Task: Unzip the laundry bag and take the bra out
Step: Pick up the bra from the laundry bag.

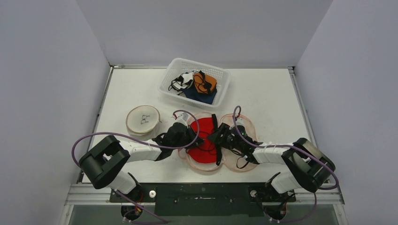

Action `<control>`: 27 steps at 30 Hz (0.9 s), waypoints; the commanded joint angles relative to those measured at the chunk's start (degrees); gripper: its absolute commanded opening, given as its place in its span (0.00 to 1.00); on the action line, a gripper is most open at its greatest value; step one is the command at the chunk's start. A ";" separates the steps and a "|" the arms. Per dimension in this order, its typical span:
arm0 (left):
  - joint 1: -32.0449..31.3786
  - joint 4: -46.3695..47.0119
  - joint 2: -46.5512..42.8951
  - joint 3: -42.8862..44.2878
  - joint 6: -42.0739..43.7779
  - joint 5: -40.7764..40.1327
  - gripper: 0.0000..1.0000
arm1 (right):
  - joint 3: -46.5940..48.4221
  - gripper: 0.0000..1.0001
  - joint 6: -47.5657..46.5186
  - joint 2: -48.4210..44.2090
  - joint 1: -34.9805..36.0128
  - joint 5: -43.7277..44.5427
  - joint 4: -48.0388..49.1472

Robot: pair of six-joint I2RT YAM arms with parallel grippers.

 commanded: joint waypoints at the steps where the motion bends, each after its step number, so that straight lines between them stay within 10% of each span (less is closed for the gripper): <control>1: -0.26 0.93 -2.17 -0.37 0.74 -0.64 0.03 | -0.32 0.53 3.80 0.22 -0.50 1.00 8.33; 17: -0.34 2.41 -2.51 -2.00 0.31 -0.73 0.03 | -0.29 0.41 4.88 5.03 -0.33 0.51 10.02; 27: -0.33 2.29 -3.10 -2.22 0.13 -0.75 0.03 | -1.25 0.06 4.94 5.58 -0.35 0.21 12.45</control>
